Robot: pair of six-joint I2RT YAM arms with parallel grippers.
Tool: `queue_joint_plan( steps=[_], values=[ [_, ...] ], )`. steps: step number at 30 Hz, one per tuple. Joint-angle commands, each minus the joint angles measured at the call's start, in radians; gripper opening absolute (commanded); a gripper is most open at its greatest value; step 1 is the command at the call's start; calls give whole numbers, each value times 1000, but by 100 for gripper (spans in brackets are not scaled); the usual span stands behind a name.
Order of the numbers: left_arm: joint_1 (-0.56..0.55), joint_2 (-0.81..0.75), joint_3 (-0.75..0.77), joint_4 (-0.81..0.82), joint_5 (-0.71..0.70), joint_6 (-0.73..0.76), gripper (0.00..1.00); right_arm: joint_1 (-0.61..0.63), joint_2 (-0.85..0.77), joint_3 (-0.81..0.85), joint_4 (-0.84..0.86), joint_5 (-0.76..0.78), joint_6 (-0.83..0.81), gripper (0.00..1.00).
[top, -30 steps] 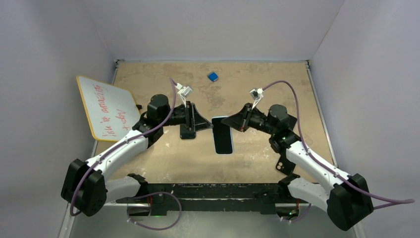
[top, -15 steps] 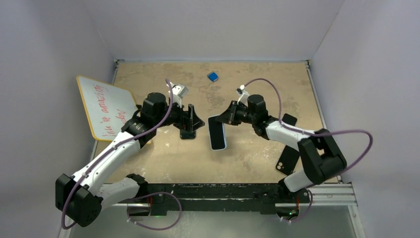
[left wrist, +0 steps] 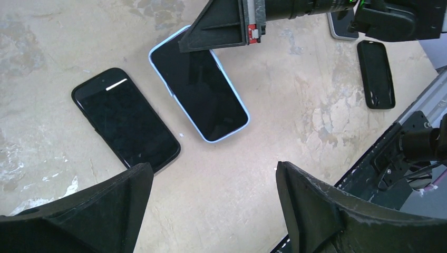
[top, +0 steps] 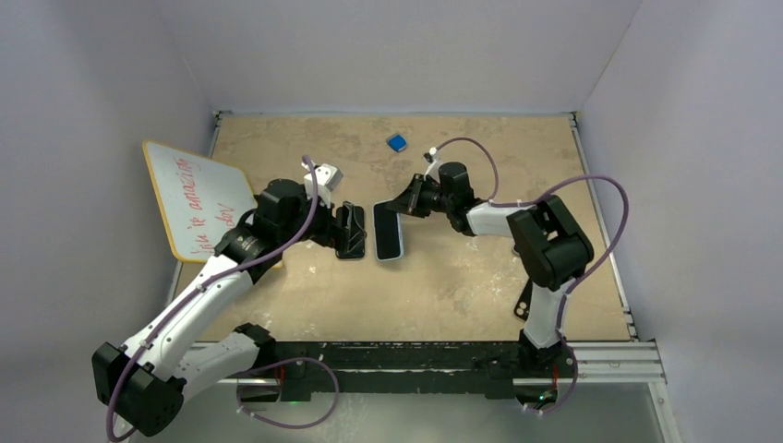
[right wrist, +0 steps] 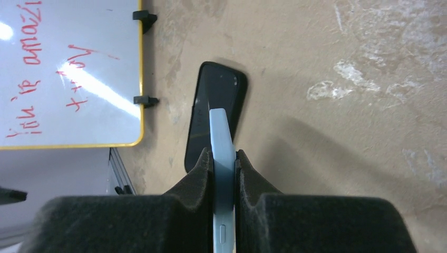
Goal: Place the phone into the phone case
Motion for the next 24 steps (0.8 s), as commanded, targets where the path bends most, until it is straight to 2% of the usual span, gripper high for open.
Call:
queue_joint_plan(
  steps=[1, 8, 11, 15, 20, 24],
  values=[
    [-1, -13, 31, -19, -41, 35, 90, -5, 57, 64, 100, -26, 73, 0],
    [-1, -34, 25, -18, -52, 41, 91, -16, 95, 53, 105, 38, 83, 1],
    [0, -39, 30, -27, -76, 40, 91, -19, 110, 55, 93, 52, 76, 10],
    [0, -59, 23, -22, -83, 38, 91, -19, 117, 53, 56, 77, 52, 16],
    [0, -53, 25, -23, -82, 38, 92, -20, 116, 81, -11, 111, 11, 36],
    [-1, -52, 26, -24, -84, 39, 92, -20, 124, 120, -80, 117, -9, 45]
  ],
)
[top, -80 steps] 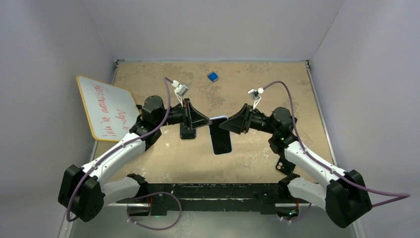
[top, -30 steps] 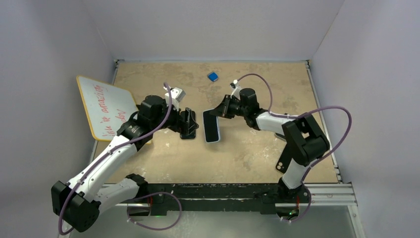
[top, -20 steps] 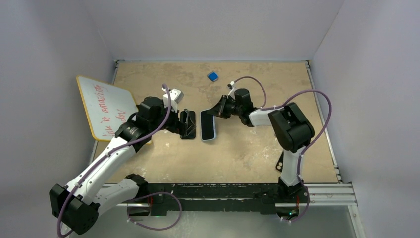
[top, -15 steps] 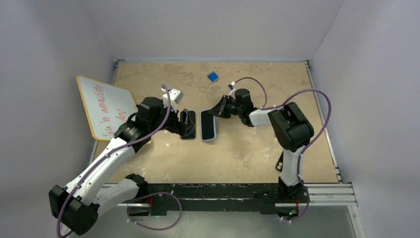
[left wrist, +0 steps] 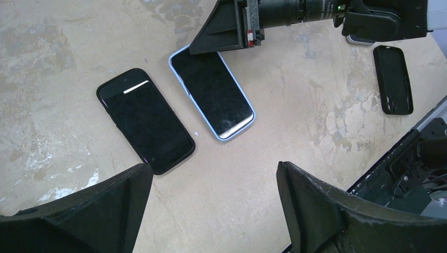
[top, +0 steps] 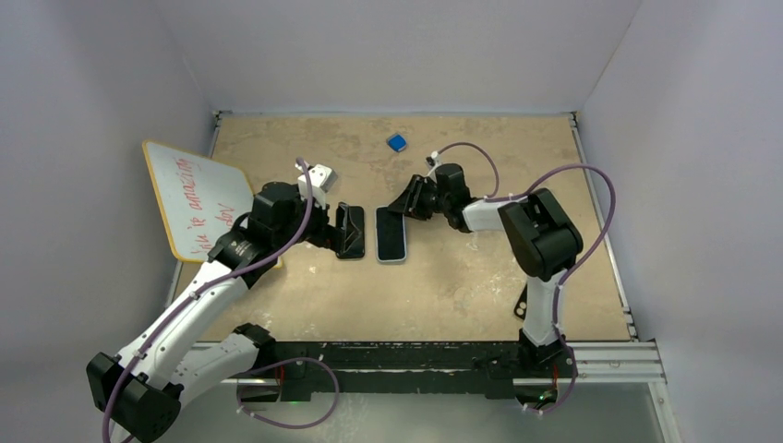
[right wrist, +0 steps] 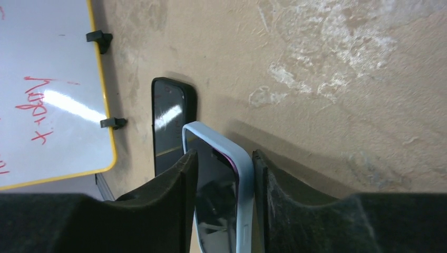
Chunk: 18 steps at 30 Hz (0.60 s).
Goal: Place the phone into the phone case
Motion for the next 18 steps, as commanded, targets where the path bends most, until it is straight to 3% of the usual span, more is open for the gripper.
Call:
queue_joint_plan(
  steps=[1, 5, 11, 14, 18],
  values=[
    [1, -7, 26, 10, -16, 17, 92, -5, 6, 77, -64, 36, -52, 46],
    [0, -13, 24, 10, -22, 17, 92, -5, -11, 88, -119, 79, -99, 41],
    [-1, -12, 27, 11, -24, 16, 92, -5, -12, 79, -141, 87, -104, 18],
    [-1, -15, 25, 8, -29, 15, 92, -5, -12, 83, -140, 105, -126, 2],
    [-1, -24, 24, 10, -36, 14, 92, -3, -11, 90, -154, 149, -167, 0]
  ],
)
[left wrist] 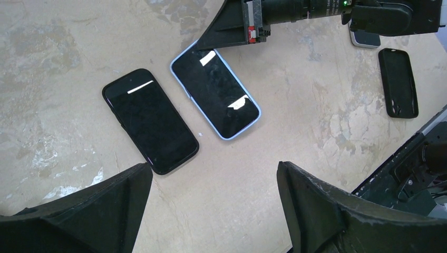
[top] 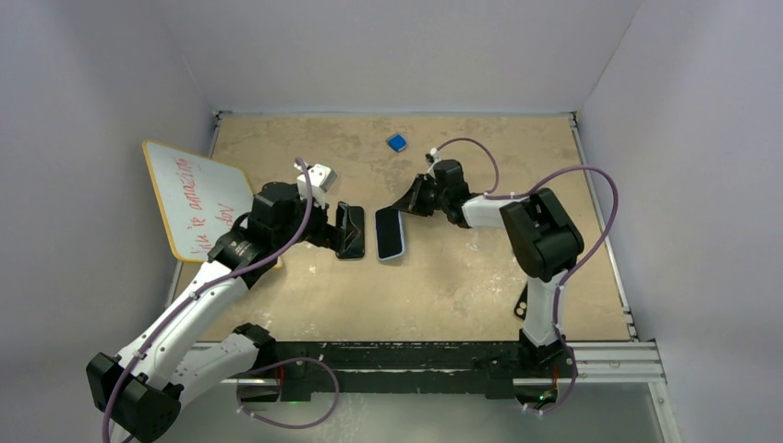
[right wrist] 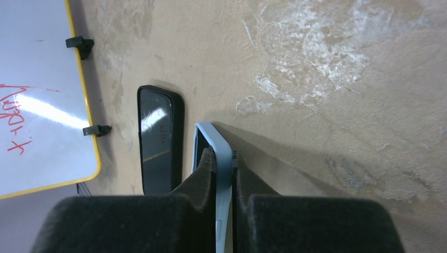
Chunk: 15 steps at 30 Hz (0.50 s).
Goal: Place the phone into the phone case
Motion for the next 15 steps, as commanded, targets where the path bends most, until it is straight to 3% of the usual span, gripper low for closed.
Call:
queue_joint_plan(
  steps=[1, 15],
  values=[
    [-1, -24, 25, 11, -17, 13, 92, 4, -14, 29, -46, 108, -111, 0],
    [0, -27, 25, 13, -21, 12, 93, 118, 0, 52, -198, 425, -373, 0]
  ],
)
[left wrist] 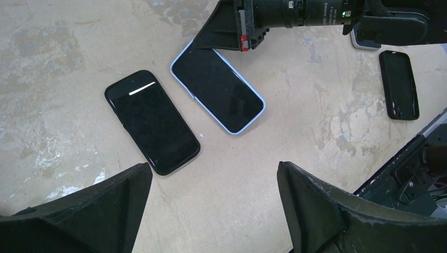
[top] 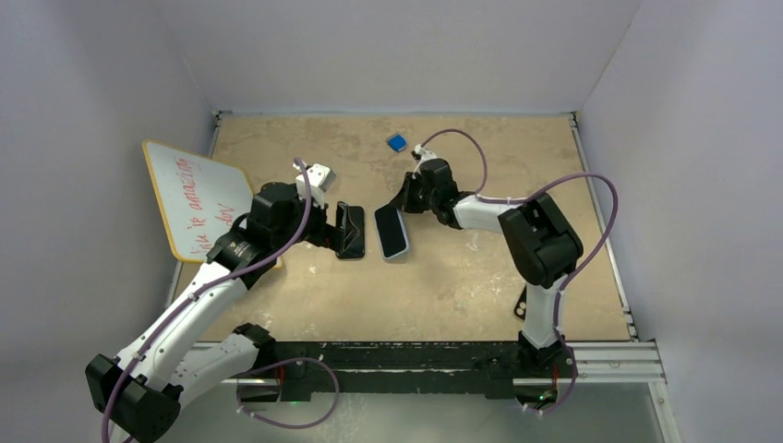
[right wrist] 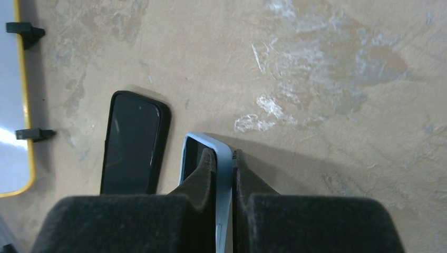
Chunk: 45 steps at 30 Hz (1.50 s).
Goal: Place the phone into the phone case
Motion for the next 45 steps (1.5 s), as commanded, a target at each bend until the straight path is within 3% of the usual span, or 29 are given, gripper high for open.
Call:
queue_joint_plan(
  steps=[1, 8, 15, 23, 37, 45],
  values=[
    [0, -21, 24, 13, -15, 12, 93, 48, 34, 22, -138, 258, -173, 0],
    [-1, -27, 21, 14, -18, 9, 93, 50, 23, 25, -176, 275, -83, 0],
    [-1, -24, 21, 13, -18, 10, 93, 49, 16, 26, -174, 242, 4, 20],
    [-1, -19, 22, 17, -18, 10, 93, 40, -6, 18, -194, 247, 41, 23],
    [-1, -27, 24, 12, -13, 7, 94, -3, -132, 52, -379, 278, 146, 52],
    [-1, -7, 26, 18, 7, 6, 97, -130, -287, -59, -510, 317, 220, 64]
  ],
)
